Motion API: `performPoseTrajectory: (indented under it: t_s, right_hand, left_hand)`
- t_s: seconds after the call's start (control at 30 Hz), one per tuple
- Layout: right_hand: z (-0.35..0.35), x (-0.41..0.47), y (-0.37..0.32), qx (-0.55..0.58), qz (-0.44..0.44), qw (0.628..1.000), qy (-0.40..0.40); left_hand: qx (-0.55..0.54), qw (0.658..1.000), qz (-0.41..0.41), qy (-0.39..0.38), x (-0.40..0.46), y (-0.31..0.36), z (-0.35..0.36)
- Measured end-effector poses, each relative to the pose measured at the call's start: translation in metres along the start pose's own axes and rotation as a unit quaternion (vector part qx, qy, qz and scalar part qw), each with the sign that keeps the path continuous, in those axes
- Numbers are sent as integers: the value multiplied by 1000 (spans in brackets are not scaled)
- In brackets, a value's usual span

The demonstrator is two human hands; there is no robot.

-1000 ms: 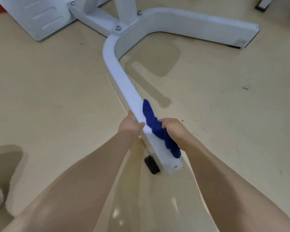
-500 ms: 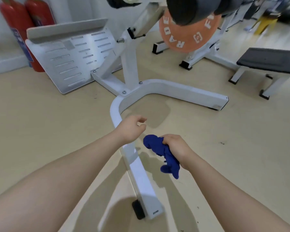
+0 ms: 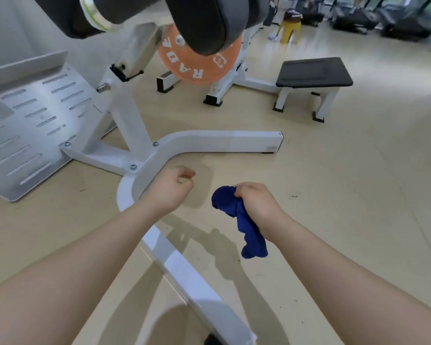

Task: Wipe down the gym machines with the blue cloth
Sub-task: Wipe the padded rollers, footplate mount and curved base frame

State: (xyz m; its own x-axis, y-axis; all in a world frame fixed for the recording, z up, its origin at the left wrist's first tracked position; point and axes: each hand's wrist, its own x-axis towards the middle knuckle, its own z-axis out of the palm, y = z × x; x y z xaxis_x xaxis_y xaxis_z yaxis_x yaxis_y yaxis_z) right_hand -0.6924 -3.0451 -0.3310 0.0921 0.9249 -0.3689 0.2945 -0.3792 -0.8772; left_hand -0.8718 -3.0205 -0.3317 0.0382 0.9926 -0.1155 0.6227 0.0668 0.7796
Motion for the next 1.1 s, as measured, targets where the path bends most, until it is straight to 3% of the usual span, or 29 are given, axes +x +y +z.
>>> performPoseTrajectory:
  t_s: [0.17,0.47,0.73,0.9,1.1]
  right_hand:
    - [-5,-11,1,40,13,999,20]
    - [-76,9,41,53,23,997,48]
    - [-144,66,80,53,58,995,-59]
    - [-227,101,47,32,69,990,-122]
    - [-324,131,12,77,121,971,-190]
  left_hand:
    - [5,1000,-8,-28,-2,3,9]
    - [-27,999,-16,-5,4,30,59]
    - [-63,990,-102,67,16,49,146]
    - [-69,978,-146,133,36,124,160]
    - [-24,977,-159,139,87,217,171]
